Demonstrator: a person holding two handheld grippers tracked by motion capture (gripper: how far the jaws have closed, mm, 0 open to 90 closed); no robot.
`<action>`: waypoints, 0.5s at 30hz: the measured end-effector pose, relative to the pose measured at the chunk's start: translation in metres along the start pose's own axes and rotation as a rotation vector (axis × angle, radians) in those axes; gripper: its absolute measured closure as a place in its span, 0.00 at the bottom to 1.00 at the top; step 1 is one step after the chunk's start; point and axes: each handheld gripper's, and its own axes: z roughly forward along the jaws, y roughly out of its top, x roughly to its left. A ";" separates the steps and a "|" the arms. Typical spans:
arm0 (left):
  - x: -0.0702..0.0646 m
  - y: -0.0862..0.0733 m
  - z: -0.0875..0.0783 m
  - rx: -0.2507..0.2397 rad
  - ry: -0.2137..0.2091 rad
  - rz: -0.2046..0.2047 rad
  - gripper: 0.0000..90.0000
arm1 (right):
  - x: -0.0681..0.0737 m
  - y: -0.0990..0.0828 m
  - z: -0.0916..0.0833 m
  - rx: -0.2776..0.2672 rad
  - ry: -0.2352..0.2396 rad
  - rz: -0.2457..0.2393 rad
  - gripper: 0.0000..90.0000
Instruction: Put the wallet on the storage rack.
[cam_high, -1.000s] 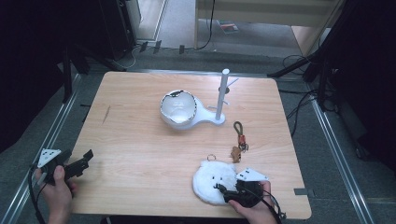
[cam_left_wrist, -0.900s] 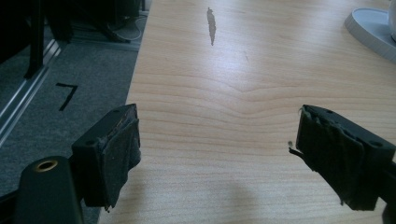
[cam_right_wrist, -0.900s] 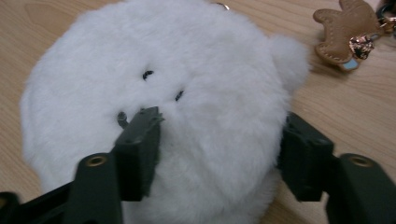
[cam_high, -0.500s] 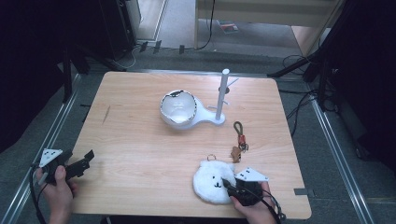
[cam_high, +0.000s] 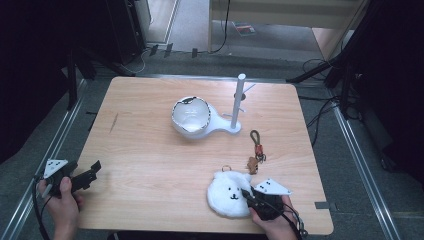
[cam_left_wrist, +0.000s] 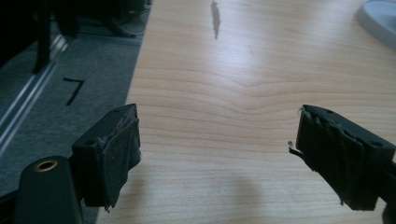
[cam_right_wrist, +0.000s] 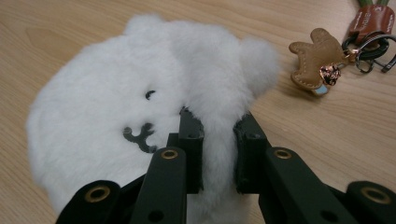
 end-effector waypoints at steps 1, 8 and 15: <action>-0.001 0.000 0.001 0.005 0.026 0.002 0.16 | 0.000 0.001 -0.001 -0.002 0.005 0.006 0.86; -0.013 -0.001 0.000 -0.016 0.110 0.047 0.16 | 0.000 0.013 -0.011 -0.025 0.048 0.064 0.86; -0.016 -0.001 -0.004 -0.063 0.064 0.027 0.16 | 0.005 0.031 -0.021 -0.066 0.061 0.101 0.86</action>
